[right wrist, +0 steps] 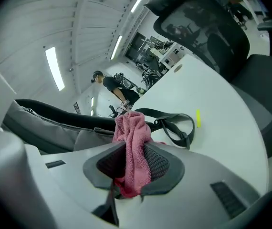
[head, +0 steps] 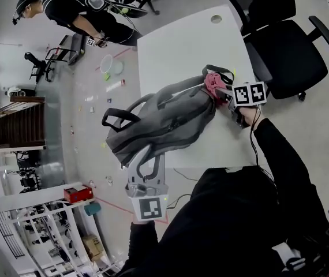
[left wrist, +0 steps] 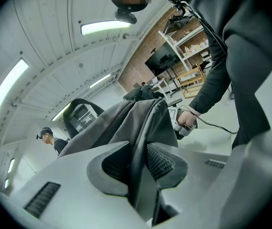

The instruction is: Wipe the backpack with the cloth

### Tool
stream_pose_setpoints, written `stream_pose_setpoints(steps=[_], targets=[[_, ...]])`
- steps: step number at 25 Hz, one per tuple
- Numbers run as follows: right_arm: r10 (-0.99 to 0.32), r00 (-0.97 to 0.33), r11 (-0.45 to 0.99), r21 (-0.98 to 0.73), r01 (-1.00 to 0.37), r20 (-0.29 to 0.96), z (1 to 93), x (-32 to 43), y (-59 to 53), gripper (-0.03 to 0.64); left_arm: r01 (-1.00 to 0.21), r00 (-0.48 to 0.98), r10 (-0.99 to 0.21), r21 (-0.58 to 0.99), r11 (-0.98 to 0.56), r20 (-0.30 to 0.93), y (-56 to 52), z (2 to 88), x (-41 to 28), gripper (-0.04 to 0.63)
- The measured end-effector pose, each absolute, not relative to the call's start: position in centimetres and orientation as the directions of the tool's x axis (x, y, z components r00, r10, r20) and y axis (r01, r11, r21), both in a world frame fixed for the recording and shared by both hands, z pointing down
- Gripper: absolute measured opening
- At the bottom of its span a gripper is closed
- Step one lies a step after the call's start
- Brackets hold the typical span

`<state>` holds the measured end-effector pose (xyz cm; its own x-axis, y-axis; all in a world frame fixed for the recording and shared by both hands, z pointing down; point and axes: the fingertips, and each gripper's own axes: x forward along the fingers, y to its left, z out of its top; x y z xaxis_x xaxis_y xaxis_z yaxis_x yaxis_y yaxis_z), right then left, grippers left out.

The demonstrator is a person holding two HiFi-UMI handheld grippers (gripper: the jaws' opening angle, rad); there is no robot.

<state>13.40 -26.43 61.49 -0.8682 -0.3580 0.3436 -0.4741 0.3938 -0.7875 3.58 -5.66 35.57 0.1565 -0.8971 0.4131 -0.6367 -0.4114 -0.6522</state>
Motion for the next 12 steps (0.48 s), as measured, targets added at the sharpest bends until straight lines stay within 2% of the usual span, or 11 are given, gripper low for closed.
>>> stream_pose_setpoints(steps=[2,6,8,12], targets=[[-0.379,-0.868,0.437,-0.765,-0.473,0.320,59.8,13.5,-27.0,0.106,-0.636,0.156,-0.897,-0.653,-0.412,0.413,-5.6,35.4,3.7,0.101],[-0.344,-0.932,0.559,-0.773,-0.301,0.114,54.8,12.1,-26.9,0.106,-0.634,0.160,-0.898,-0.654,-0.411,0.410,-5.5,35.5,4.0,0.101],[-0.309,-0.942,0.580,-0.758,-0.298,0.134,55.4,11.4,-26.3,0.106,-0.638,0.152,-0.896,-0.651,-0.411,0.417,-5.5,35.5,4.0,0.100],[-0.317,-0.904,0.563,-0.711,-0.422,0.286,59.6,11.7,-26.4,0.106,-0.637,0.156,-0.895,-0.649,-0.415,0.419,-5.6,35.5,4.1,0.100]])
